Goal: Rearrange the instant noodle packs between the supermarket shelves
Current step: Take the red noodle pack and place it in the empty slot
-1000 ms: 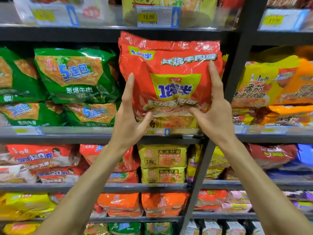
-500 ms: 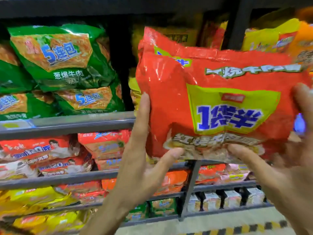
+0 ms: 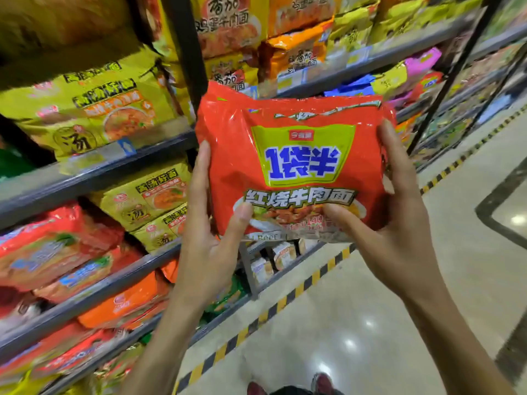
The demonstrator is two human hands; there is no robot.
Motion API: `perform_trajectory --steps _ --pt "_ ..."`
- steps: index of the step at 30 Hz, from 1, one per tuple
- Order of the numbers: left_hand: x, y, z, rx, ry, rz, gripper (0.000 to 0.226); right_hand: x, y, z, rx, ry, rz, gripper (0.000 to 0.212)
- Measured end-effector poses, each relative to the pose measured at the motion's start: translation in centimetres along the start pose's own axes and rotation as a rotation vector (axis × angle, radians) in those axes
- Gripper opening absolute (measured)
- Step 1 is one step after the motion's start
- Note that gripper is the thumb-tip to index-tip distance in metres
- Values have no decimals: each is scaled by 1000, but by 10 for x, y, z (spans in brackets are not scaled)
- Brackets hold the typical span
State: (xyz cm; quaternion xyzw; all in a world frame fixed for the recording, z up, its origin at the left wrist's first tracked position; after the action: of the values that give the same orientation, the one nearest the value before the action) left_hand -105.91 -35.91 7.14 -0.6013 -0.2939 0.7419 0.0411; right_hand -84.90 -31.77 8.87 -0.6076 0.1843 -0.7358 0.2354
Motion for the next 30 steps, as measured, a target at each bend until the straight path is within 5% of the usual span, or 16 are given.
perform_trajectory --steps 1,3,22,30 --pt "0 2 -9 18 -45 -34 63 -10 6 13 -19 19 -30 95" --pt "1 6 -28 81 -53 -59 71 -20 19 31 -21 47 -60 94" --pt "22 115 -307 332 44 207 63 -121 113 297 -51 256 -404 92" --pt "26 93 -423 490 70 175 69 -167 107 390 -90 292 -463 95"
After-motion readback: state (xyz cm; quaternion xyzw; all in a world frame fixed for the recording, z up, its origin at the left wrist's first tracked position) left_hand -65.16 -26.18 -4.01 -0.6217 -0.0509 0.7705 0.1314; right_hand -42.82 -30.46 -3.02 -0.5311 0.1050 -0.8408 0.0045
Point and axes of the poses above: each hand's wrist, its own y-axis away from the middle knuckle, its own z-axis out of the back of the hand, x = y × z, the point moved 9 cm from there along -y, towards the middle knuckle, and after that the axes turned 3 degrees about -x, right-handed, at the moved point
